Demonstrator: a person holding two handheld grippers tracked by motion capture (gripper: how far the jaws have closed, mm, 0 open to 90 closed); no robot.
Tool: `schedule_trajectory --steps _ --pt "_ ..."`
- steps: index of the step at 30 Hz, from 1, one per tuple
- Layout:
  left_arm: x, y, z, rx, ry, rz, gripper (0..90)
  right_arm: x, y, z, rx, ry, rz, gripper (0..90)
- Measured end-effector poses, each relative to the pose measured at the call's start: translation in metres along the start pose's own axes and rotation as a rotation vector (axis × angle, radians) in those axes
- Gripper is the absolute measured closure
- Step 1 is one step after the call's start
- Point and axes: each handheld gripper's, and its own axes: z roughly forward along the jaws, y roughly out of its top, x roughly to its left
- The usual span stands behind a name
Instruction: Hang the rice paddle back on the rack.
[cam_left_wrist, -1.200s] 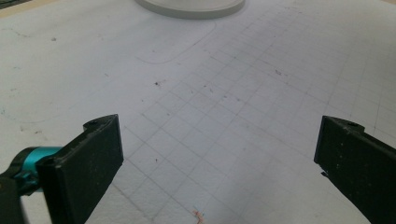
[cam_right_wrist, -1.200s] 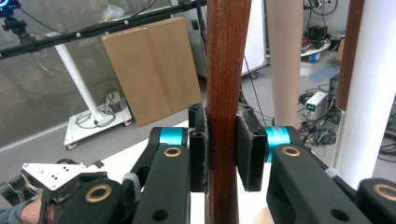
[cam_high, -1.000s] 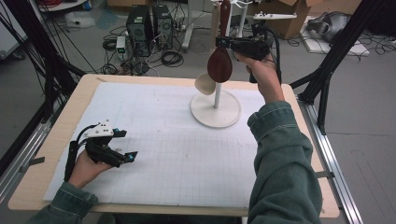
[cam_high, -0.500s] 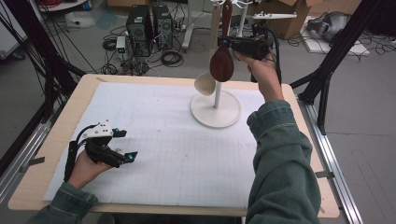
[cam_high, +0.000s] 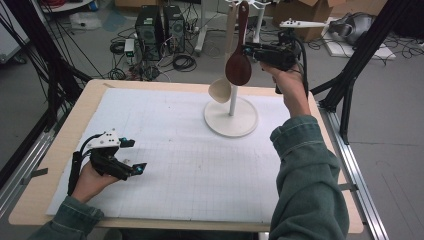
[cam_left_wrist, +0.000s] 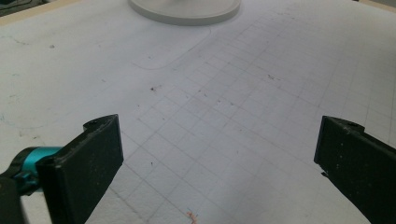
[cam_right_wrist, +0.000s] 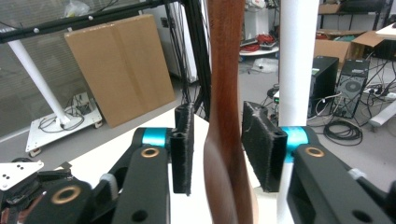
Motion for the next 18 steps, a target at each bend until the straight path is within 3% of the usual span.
schedule_trajectory --steps 6,11,18 --pt "-0.001 0.002 -0.001 -0.009 -0.008 0.004 1.7 0.007 -0.006 -0.013 -0.008 -0.028 -0.018 48.3" --pt "-0.001 0.003 -0.001 -0.010 -0.015 0.005 1.7 0.014 -0.014 -0.018 0.023 -0.027 -0.023 34.1" --pt "-0.001 0.002 -0.002 -0.013 -0.008 0.000 1.7 0.027 -0.028 -0.020 0.030 -0.003 -0.037 25.6"
